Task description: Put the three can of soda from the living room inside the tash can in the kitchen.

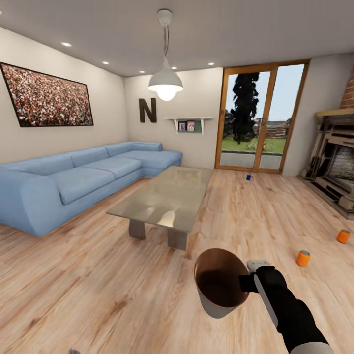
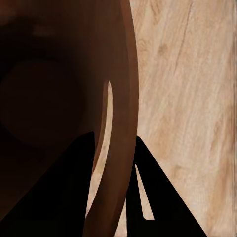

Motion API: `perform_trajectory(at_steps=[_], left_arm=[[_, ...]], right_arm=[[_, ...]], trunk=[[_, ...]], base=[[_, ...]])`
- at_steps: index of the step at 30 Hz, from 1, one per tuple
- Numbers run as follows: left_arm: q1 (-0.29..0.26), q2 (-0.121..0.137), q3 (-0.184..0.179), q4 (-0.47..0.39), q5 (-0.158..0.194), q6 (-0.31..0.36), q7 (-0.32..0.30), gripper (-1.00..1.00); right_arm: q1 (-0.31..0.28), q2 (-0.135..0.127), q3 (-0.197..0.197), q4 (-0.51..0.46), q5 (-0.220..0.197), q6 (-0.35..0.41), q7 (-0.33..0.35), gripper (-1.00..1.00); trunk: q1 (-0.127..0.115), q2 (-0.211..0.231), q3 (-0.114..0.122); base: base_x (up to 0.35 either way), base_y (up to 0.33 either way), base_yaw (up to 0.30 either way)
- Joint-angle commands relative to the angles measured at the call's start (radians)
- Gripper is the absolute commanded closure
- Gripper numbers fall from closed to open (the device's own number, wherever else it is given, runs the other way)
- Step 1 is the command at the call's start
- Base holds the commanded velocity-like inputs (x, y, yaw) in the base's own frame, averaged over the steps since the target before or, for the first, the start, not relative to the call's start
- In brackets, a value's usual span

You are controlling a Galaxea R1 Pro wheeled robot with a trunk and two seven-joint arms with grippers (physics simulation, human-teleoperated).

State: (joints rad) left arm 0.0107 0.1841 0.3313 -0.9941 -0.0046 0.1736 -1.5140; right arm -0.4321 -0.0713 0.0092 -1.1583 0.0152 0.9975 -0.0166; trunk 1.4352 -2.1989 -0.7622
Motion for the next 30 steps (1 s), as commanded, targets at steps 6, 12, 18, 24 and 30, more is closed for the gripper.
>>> perform_trajectory(at_steps=[6,12,18,24,30], left_arm=[[0.000,0.000,0.000,0.000,0.000,0.000,0.000,-1.00],[0.000,0.000,0.000,0.000,0.000,0.000,0.000,-1.00],[0.000,0.000,0.000,0.000,0.000,0.000,0.000,-1.00],[0.000,0.000,0.000,0.000,0.000,0.000,0.000,-1.00],[0.000,0.000,0.000,0.000,0.000,0.000,0.000,-1.00]], right_arm=[[0.000,0.000,0.000,0.000,-0.012,0.000,0.003,1.00],[0.000,0.000,0.000,0.000,-0.012,0.000,0.003,1.00],[0.000,0.000,0.000,0.000,-0.012,0.000,0.003,1.00],[0.000,-0.001,0.000,0.000,-0.012,0.000,0.003,1.00],[0.000,-0.001,0.000,0.012,-0.012,0.000,0.003,1.00]], trunk=[[0.000,0.000,0.007],[0.000,0.000,0.015],[0.000,0.000,0.016],[0.000,0.000,0.015],[0.000,0.000,0.014]], base=[[0.240,-0.176,-0.233],[0.208,-0.189,-0.226],[0.122,-0.233,-0.118],[0.113,-0.311,-0.246],[0.113,-0.325,-0.291]])
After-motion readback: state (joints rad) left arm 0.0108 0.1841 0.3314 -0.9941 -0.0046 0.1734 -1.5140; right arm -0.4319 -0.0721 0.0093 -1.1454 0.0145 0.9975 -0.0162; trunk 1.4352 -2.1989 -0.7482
